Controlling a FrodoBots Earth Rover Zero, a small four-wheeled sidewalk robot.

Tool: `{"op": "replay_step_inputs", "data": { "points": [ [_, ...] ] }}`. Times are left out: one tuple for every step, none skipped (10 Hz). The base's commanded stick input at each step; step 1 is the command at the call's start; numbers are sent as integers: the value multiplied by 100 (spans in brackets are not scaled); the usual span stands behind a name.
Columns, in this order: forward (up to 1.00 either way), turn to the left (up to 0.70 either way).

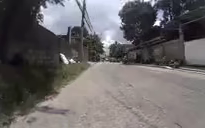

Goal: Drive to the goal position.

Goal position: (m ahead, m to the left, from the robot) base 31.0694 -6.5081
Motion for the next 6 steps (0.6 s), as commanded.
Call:
{"op": "replay_step_inputs", "data": {
  "points": [
    [100,0],
    [100,0],
    [100,0],
    [100,0],
    [100,0],
    [100,0]
  ]
}}
